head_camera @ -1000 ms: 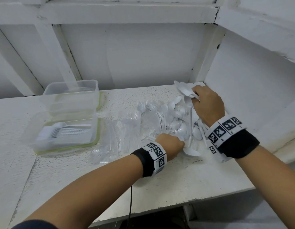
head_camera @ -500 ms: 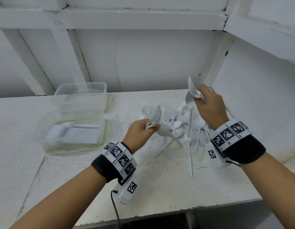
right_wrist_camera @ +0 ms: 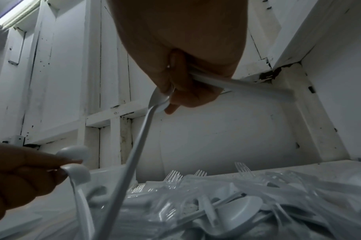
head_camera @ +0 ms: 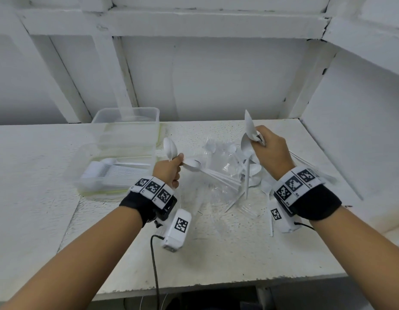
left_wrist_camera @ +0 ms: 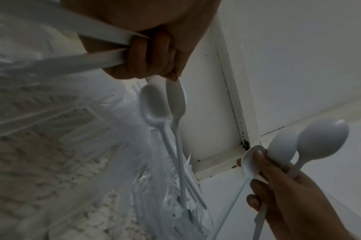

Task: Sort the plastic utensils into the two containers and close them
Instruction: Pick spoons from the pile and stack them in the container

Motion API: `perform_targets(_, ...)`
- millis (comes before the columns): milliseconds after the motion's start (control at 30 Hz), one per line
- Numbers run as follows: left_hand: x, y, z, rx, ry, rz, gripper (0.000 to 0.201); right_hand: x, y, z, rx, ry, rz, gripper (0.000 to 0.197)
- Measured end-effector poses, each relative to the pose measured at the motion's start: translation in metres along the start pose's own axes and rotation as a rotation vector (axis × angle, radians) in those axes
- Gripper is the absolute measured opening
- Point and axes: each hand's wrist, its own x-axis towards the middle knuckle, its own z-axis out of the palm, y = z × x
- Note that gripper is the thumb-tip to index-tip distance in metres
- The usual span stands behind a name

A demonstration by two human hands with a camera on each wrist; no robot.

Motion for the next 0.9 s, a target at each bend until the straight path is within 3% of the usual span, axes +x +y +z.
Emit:
perform_targets(133, -0.001, 0.010, -0.001, 0.018, -0.003, 0.055, 0.026, 0.000, -0.007, 0.003, 0.031, 0.013, 0.049, 0.034)
perform_targets(467, -0.031, 0.047, -0.026, 0.366, -0.317, 0.461, 0.020, -0.008, -0.055, 0.000, 0.353, -0.248, 0.076, 0.021)
perform_targets(600, -0.039, 0.058, -0.035, 0.358, -0.438, 0.489, 0.015, -0.010, -0.067, 0.010, 0.472, -0.307, 0.119, 0.015)
perform_targets(667, -0.041, 0.059, -0.036, 0.346, -0.459, 0.498, 0.019, -0.014, -0.072, 0.017, 0.486, -0.374, 0.119, 0.022)
perform_targets(767, -0.044, 0.055, -0.034, 0.279, -0.467, 0.496, 0.020, -0.025, -0.081, 0.029, 0.510, -0.481, 0.096, 0.017)
perform_targets(900, -0.049, 0.043, -0.026, 0.144, -0.427, 0.427, 0.020, -0.034, -0.091, 0.047, 0.534, -0.356, 0.106, 0.019)
